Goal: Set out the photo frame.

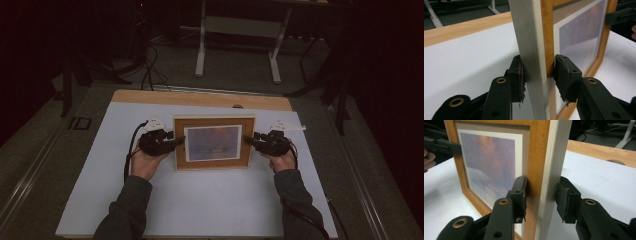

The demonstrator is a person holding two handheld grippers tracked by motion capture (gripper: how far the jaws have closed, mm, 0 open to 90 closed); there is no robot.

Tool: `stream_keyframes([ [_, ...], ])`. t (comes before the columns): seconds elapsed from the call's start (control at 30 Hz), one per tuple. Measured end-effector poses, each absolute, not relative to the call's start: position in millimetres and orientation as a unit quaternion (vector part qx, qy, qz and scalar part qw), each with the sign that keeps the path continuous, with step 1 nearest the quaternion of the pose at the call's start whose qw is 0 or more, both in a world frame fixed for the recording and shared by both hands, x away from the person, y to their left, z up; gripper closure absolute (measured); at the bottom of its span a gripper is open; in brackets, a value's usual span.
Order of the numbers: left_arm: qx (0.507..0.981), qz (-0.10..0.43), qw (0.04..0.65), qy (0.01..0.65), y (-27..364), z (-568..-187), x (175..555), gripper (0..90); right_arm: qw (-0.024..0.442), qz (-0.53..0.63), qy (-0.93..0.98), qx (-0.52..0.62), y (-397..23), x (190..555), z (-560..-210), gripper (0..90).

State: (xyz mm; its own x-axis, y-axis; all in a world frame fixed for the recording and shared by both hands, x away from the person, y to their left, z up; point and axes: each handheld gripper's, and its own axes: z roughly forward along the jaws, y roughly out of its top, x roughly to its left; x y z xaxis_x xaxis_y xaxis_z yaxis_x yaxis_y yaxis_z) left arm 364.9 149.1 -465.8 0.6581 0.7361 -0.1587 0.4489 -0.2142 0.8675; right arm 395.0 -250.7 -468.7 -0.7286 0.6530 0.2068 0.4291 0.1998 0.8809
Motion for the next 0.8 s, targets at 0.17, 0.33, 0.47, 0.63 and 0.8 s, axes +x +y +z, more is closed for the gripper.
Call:
stream_keyframes([
  [0.17, 0.765, 0.142, 0.495, 0.386, 149.0, -466.4, 367.4, 61.3, 0.112, 0.525, 0.767, 0.353, -251.6, 389.2, -469.4, 62.1],
  [0.33, 0.765, 0.142, 0.495, 0.386, 149.1, -466.5, 368.9, 61.0, 0.112, 0.529, 0.762, 0.356, -252.4, 385.4, -470.9, 62.3],
  [0.47, 0.765, 0.144, 0.492, 0.389, 148.2, -465.8, 368.1, 60.6, 0.113, 0.527, 0.764, 0.354, -252.5, 385.6, -470.7, 62.1],
  [0.63, 0.762, 0.143, 0.493, 0.395, 148.0, -465.0, 367.4, 58.5, 0.113, 0.529, 0.764, 0.352, -253.1, 385.5, -470.9, 61.3],
  [0.8, 0.754, 0.146, 0.503, 0.396, 151.7, -461.4, 364.0, 52.0, 0.115, 0.535, 0.758, 0.356, -258.0, 384.0, -470.7, 56.8],
])
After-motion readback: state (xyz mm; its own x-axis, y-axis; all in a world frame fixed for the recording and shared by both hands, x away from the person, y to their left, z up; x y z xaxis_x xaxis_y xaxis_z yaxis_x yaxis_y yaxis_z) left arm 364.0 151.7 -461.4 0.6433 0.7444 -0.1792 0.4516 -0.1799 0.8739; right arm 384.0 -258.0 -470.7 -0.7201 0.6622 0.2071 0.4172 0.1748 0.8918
